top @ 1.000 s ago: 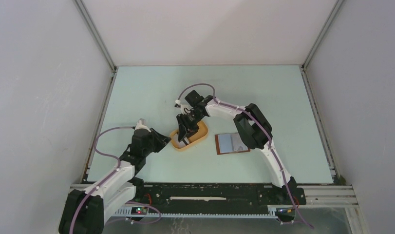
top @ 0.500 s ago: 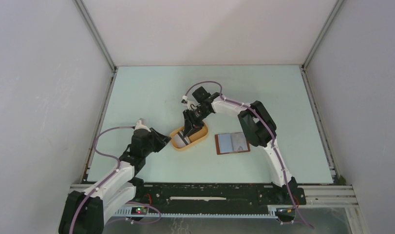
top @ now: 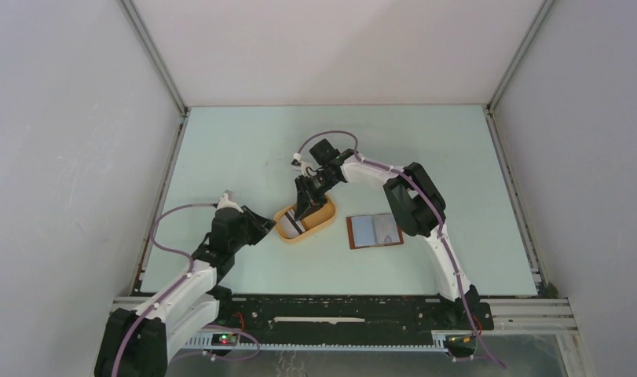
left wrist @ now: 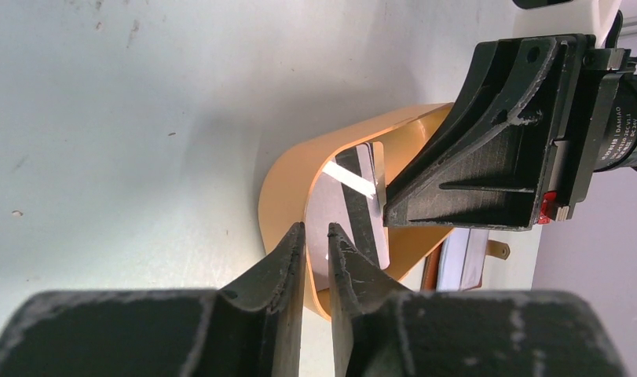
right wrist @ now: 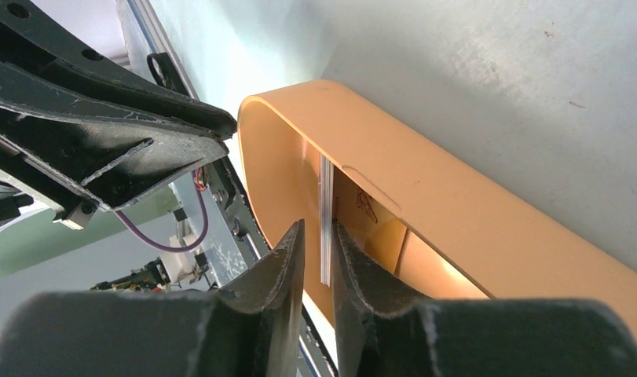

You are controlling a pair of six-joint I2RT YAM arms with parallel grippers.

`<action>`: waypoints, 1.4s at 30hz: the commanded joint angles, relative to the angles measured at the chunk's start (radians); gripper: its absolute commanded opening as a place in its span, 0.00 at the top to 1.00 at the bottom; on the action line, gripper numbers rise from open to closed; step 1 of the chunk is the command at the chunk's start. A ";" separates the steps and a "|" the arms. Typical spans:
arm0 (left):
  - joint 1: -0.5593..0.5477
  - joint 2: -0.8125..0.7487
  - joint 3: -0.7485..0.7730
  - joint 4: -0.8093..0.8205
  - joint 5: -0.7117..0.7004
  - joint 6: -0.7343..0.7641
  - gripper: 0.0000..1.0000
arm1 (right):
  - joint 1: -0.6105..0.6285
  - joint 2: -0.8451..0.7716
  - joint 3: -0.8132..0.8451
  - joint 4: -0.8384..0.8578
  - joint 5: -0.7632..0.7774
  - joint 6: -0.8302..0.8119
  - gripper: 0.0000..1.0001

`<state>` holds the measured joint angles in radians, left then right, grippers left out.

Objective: Put the credit cards into the card holder
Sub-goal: Pick up the credit card from the storage box.

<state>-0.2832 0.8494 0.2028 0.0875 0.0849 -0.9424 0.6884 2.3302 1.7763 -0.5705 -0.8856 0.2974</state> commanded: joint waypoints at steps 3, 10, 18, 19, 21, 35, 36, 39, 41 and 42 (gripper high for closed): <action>-0.007 0.001 -0.010 0.028 0.026 0.010 0.79 | 0.014 -0.010 0.015 0.026 -0.044 0.022 0.70; -0.008 0.017 -0.014 0.045 0.036 0.010 0.79 | 0.044 0.017 0.039 0.014 -0.037 0.012 0.61; -0.017 0.037 -0.019 0.069 0.041 0.006 0.80 | 0.072 0.058 0.087 -0.003 -0.029 0.005 0.55; -0.018 0.037 -0.018 0.071 0.041 0.005 0.80 | 0.076 0.063 0.091 -0.003 -0.032 0.006 0.54; -0.020 0.040 -0.017 0.075 0.041 0.004 0.80 | 0.083 0.070 0.099 -0.005 -0.034 0.005 0.54; -0.021 0.000 -0.017 0.046 0.029 0.005 0.80 | 0.057 0.002 0.080 -0.021 -0.023 -0.015 0.62; -0.021 -0.003 -0.016 0.044 0.028 0.007 0.80 | 0.053 0.000 0.078 -0.026 -0.015 -0.020 0.62; -0.021 -0.009 -0.016 0.037 0.027 0.007 0.80 | 0.042 -0.003 0.067 -0.031 -0.008 -0.024 0.62; -0.021 -0.013 -0.018 0.035 0.026 0.007 0.80 | 0.034 -0.004 0.059 -0.030 -0.014 -0.024 0.62; -0.021 -0.013 -0.018 0.035 0.026 0.007 0.80 | 0.031 -0.003 0.058 -0.029 -0.016 -0.024 0.62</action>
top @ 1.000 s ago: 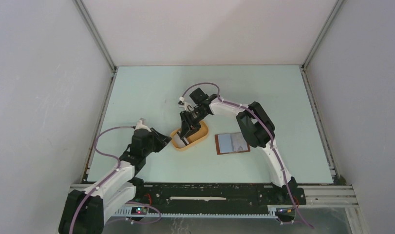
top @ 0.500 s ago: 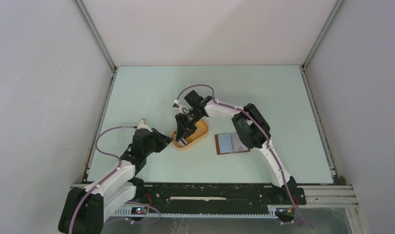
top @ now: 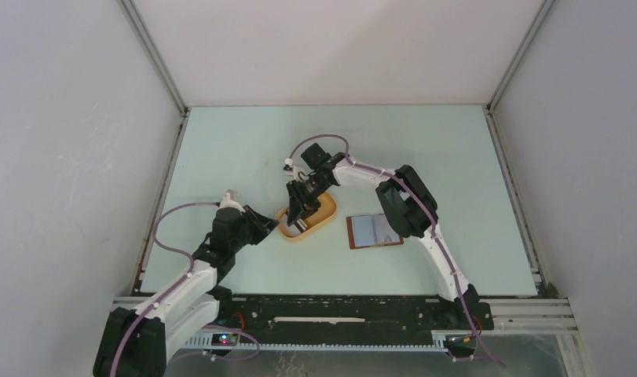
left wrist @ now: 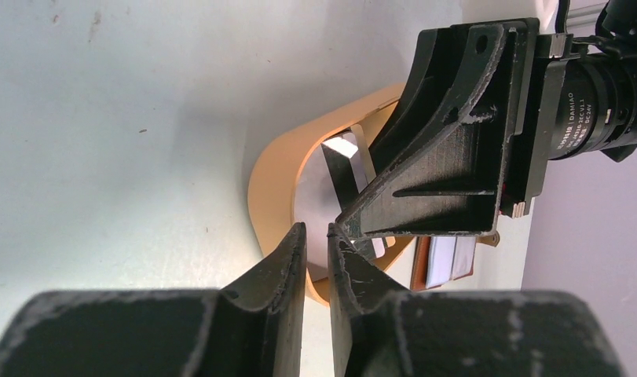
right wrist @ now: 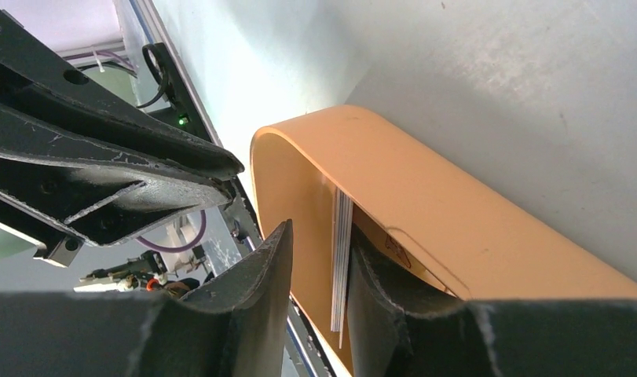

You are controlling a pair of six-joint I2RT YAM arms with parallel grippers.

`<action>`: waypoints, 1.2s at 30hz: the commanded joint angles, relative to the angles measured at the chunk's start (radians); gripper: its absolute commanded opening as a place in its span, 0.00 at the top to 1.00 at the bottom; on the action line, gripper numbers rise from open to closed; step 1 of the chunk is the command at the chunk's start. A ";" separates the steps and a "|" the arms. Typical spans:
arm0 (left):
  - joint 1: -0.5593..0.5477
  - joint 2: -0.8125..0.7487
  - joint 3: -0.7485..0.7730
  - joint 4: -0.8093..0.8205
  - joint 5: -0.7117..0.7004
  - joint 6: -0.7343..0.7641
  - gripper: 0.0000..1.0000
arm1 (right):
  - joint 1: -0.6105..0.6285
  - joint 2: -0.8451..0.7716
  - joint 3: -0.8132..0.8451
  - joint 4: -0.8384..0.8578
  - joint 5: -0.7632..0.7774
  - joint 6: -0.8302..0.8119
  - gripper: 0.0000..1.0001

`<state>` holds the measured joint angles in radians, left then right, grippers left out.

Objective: Put the credit cards into the card holder
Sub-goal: Pick up the credit card from the storage box.

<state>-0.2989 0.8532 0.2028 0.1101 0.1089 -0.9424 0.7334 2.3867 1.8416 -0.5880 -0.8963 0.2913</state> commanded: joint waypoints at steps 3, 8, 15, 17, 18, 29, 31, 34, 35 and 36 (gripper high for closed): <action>-0.006 -0.019 -0.017 0.010 0.001 0.007 0.80 | -0.022 -0.061 -0.010 -0.011 -0.017 -0.018 0.63; -0.005 -0.023 -0.017 0.005 0.000 0.007 0.80 | -0.036 -0.071 -0.013 -0.012 -0.032 -0.018 0.64; -0.005 -0.026 -0.017 0.004 0.002 0.008 0.80 | -0.055 -0.094 -0.041 -0.004 -0.036 -0.021 0.64; -0.005 -0.026 -0.017 0.003 0.004 0.008 0.80 | -0.058 -0.095 -0.046 -0.003 -0.038 -0.021 0.67; -0.005 -0.026 -0.015 0.004 0.003 0.008 0.80 | -0.059 -0.095 -0.049 -0.002 -0.038 -0.021 0.68; -0.005 -0.029 -0.011 -0.001 0.003 0.011 0.80 | -0.072 -0.103 -0.056 -0.002 -0.048 -0.018 0.72; -0.006 -0.028 -0.011 -0.001 0.003 0.011 0.80 | -0.076 -0.106 -0.062 0.001 -0.050 -0.018 0.71; -0.005 -0.028 -0.008 -0.003 0.005 0.012 0.80 | -0.082 -0.112 -0.070 0.005 -0.052 -0.018 0.72; -0.006 -0.029 -0.009 -0.004 0.005 0.013 0.80 | -0.083 -0.114 -0.074 0.006 -0.054 -0.017 0.72; -0.006 -0.031 -0.008 -0.004 0.004 0.011 0.80 | -0.085 -0.116 -0.076 0.008 -0.055 -0.017 0.72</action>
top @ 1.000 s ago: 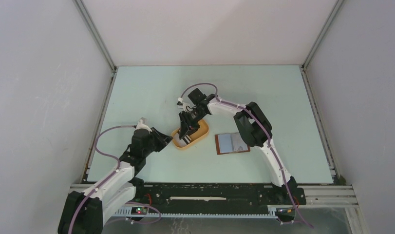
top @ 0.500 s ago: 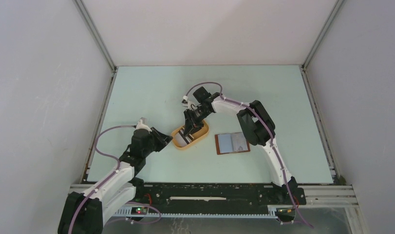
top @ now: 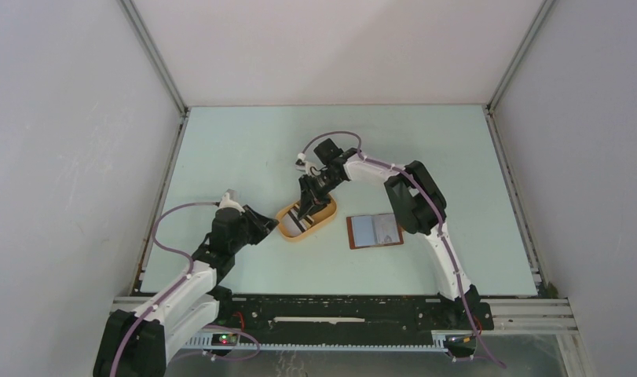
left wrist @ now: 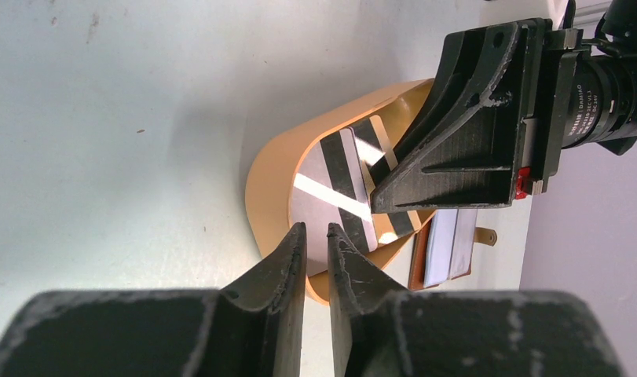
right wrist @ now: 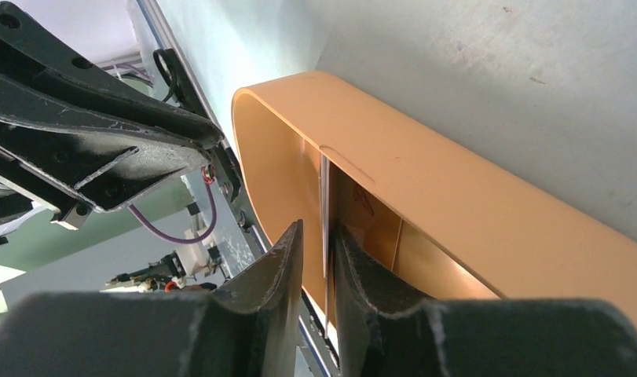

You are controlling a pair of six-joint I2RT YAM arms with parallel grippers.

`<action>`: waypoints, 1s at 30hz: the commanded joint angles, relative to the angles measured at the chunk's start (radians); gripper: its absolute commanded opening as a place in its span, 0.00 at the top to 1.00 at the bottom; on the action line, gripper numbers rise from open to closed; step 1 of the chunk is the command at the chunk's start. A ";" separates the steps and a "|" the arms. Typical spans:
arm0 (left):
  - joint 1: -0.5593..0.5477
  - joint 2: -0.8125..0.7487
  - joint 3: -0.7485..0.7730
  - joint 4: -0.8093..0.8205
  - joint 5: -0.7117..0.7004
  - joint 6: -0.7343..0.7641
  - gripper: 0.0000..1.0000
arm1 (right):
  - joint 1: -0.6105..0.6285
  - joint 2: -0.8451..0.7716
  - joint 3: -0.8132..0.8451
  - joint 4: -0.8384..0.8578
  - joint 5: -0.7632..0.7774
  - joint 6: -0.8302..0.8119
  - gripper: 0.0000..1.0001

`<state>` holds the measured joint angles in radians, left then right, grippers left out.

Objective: Put the credit cards into the card holder
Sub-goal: Pick up the credit card from the storage box.

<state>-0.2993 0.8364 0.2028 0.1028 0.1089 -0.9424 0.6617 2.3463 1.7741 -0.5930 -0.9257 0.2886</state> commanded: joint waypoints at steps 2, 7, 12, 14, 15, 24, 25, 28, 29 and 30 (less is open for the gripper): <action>-0.005 -0.014 -0.008 0.002 0.003 0.012 0.80 | -0.015 -0.078 -0.012 0.013 -0.025 -0.014 0.72; -0.005 -0.017 -0.011 0.000 0.005 0.011 0.80 | -0.020 -0.084 -0.016 0.013 -0.022 -0.015 0.76; -0.004 -0.027 -0.011 -0.006 0.005 0.011 0.80 | -0.024 -0.093 -0.027 0.014 -0.008 -0.021 0.86; -0.004 -0.034 -0.010 -0.006 0.008 0.012 0.80 | -0.030 -0.103 -0.034 0.014 -0.002 -0.023 0.94; -0.004 -0.039 -0.010 -0.006 0.010 0.013 0.80 | -0.033 -0.108 -0.038 0.013 0.004 -0.025 0.98; -0.004 -0.145 0.005 -0.065 -0.002 0.062 0.72 | -0.060 -0.224 -0.081 -0.034 0.125 -0.165 1.00; -0.005 -0.160 0.009 -0.079 -0.003 0.070 0.69 | -0.061 -0.244 -0.091 -0.040 0.124 -0.188 1.00; -0.004 -0.211 0.021 -0.097 0.018 0.092 0.57 | -0.067 -0.292 -0.120 -0.073 0.117 -0.269 1.00; -0.004 -0.226 0.023 -0.096 0.036 0.098 0.54 | -0.070 -0.313 -0.131 -0.085 0.103 -0.298 1.00; -0.004 -0.240 0.021 -0.085 0.062 0.102 0.52 | -0.077 -0.334 -0.141 -0.098 0.084 -0.328 1.00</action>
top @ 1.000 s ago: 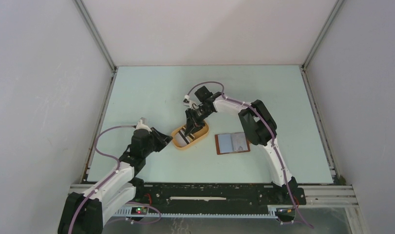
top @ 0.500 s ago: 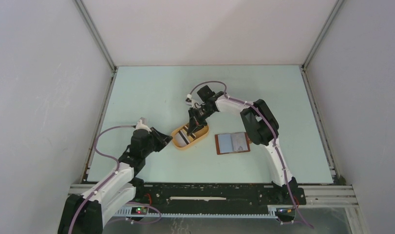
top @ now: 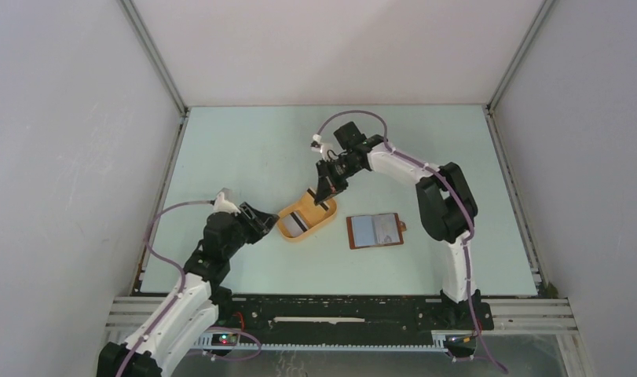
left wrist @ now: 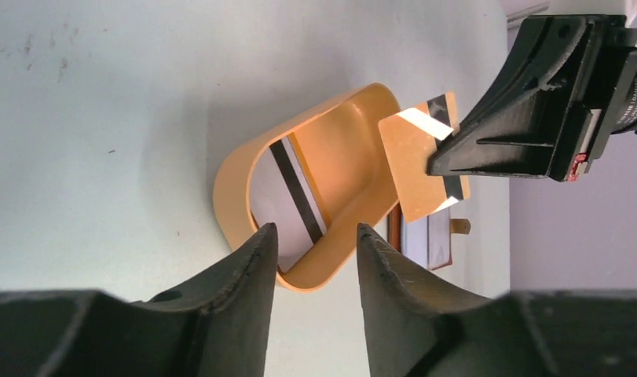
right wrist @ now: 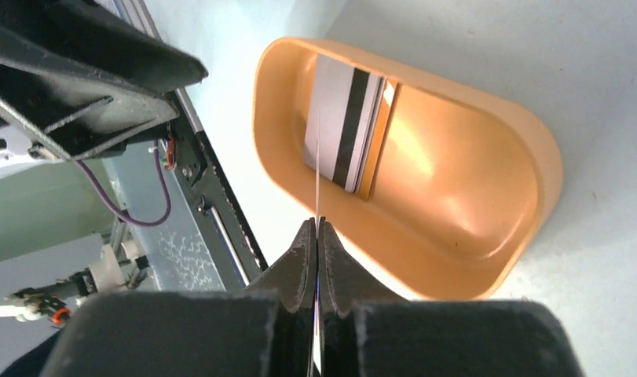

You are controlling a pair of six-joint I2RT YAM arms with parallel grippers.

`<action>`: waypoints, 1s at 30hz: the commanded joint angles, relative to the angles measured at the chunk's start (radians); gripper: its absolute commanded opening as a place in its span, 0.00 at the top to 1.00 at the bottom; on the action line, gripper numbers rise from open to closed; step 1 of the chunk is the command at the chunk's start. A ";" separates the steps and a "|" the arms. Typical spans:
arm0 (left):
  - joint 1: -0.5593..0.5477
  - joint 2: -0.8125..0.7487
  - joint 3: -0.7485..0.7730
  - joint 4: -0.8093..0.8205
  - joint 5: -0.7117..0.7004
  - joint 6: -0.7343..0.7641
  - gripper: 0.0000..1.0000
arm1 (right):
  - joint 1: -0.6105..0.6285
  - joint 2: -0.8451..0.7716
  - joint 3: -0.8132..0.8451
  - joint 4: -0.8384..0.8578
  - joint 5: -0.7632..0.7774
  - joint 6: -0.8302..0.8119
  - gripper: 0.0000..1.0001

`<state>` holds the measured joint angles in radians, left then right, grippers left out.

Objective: Put the credit cards into the card holder
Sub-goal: Pick up the credit card from the storage box.

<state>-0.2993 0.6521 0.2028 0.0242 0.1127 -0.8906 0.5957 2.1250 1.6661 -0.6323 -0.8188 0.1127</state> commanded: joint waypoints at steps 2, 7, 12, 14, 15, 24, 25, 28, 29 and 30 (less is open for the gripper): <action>-0.007 -0.083 0.005 0.049 0.118 0.049 0.50 | -0.024 -0.168 -0.061 -0.084 -0.067 -0.208 1.00; -0.116 -0.104 0.005 0.239 0.173 0.068 0.41 | -0.068 -0.347 -0.186 -0.124 -0.159 -0.348 1.00; -0.328 0.005 0.048 0.445 0.092 0.132 0.31 | -0.144 -0.519 -0.336 -0.130 -0.246 -0.397 1.00; -0.398 0.069 0.064 0.537 0.062 0.160 0.30 | -0.181 -0.580 -0.389 -0.122 -0.282 -0.408 1.00; -0.438 0.101 0.072 0.592 0.044 0.175 0.29 | -0.197 -0.613 -0.419 -0.109 -0.302 -0.408 1.00; -0.575 0.469 0.140 1.017 -0.011 0.199 0.25 | -0.330 -0.747 -0.582 0.052 -0.486 -0.320 1.00; -0.578 0.501 0.150 1.054 -0.010 0.191 0.25 | -0.333 -0.744 -0.582 0.053 -0.500 -0.315 1.00; -0.586 0.580 0.184 1.127 -0.005 0.165 0.25 | -0.335 -0.735 -0.582 0.058 -0.519 -0.303 1.00; -0.587 0.604 0.194 1.138 -0.005 0.157 0.25 | -0.335 -0.734 -0.582 0.060 -0.522 -0.297 1.00; -0.590 0.624 0.203 1.154 -0.004 0.147 0.25 | -0.334 -0.732 -0.582 0.060 -0.526 -0.296 1.00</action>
<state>-0.8753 1.2148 0.3248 0.9871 0.1272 -0.7265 0.2642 1.3975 1.0847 -0.6159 -1.2713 -0.2108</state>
